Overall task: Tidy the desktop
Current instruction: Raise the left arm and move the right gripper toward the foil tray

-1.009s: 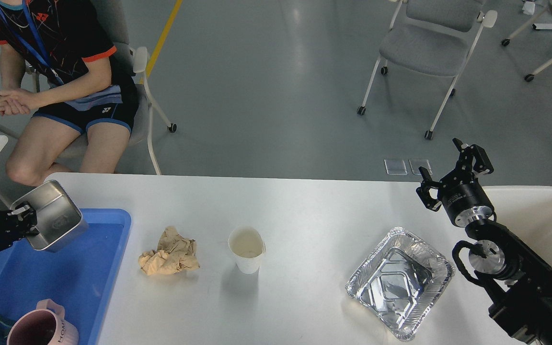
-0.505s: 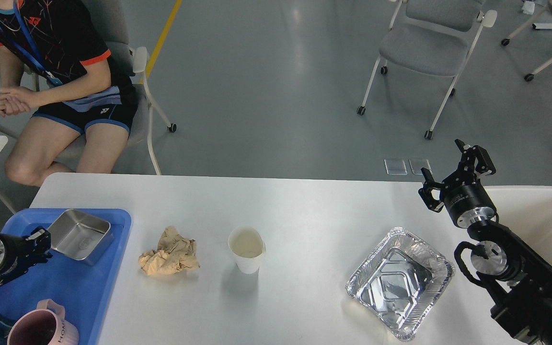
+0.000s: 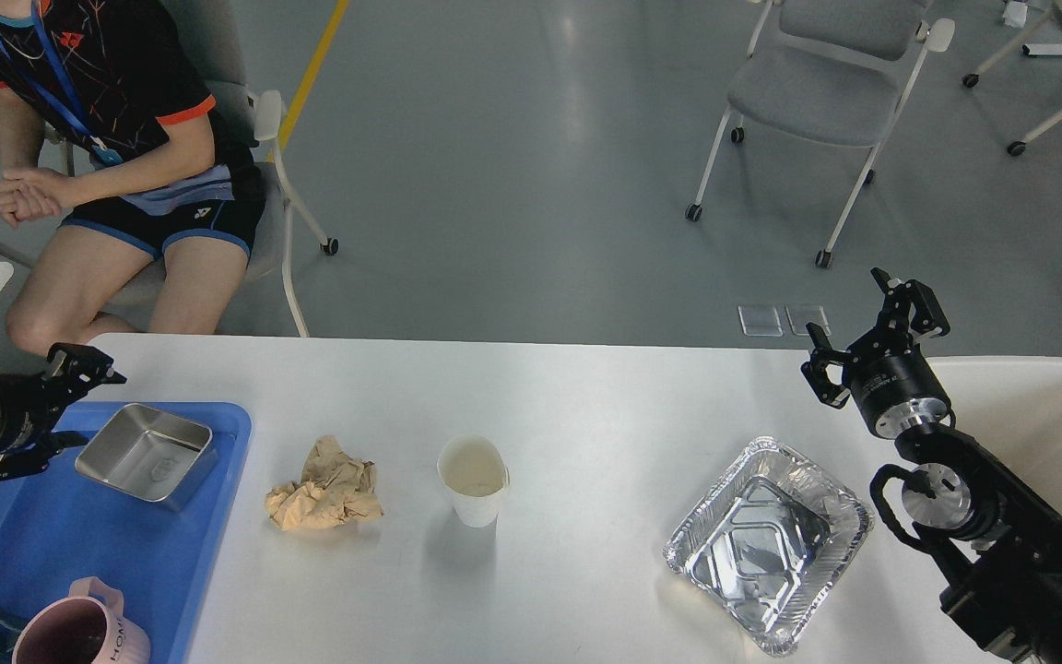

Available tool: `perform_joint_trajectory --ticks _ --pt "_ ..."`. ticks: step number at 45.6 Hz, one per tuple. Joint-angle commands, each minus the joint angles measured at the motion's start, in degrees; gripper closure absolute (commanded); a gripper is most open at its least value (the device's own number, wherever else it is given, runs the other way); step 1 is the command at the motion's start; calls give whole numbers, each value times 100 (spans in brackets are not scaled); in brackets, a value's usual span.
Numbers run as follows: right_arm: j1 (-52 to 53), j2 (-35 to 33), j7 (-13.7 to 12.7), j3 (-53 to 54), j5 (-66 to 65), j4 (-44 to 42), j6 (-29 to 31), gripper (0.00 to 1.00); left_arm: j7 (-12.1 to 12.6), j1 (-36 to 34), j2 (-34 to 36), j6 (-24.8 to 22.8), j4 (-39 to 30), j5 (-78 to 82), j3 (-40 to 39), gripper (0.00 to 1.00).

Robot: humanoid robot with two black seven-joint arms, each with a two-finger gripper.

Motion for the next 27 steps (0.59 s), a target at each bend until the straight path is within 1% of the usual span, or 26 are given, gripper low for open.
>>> perform_joint_trajectory --ticks 1,4,7,10,11,13,16,22,24,27 --pt "24 34 0 -9 0 2 -8 0 -23 -22 -153 -17 -100 -603 -840 4" --pt "32 61 0 -9 0 2 -17 0 -75 -4 -461 1 -100 -893 -1367 4" --pt "41 70 0 -18 0 2 -17 0 -233 49 -847 88 -82 -1113 -2000 4" --pt "41 70 -9 -36 0 2 -17 0 -549 162 -1321 141 -56 -1245 -2633 4" --pt "41 70 -9 -44 0 2 -17 0 -785 259 -1680 263 -38 -1263 -3000 4" --pt "32 70 -18 -44 0 11 -8 0 -1006 312 -2033 457 -47 -1263 -3284 4" --pt "24 61 -26 -44 0 11 -17 0 -1279 347 -2517 747 -47 -1272 -3548 4" --pt "-3 35 -35 -44 0 28 1 0 -1745 356 -3124 1046 -38 -1307 -3680 4" --pt "-11 26 -44 -44 0 20 1 0 -1877 365 -3274 1125 -38 -1368 -3733 4" --pt "-3 17 -70 -62 0 20 10 0 -1991 426 -3502 1371 -47 -1587 -3847 4"
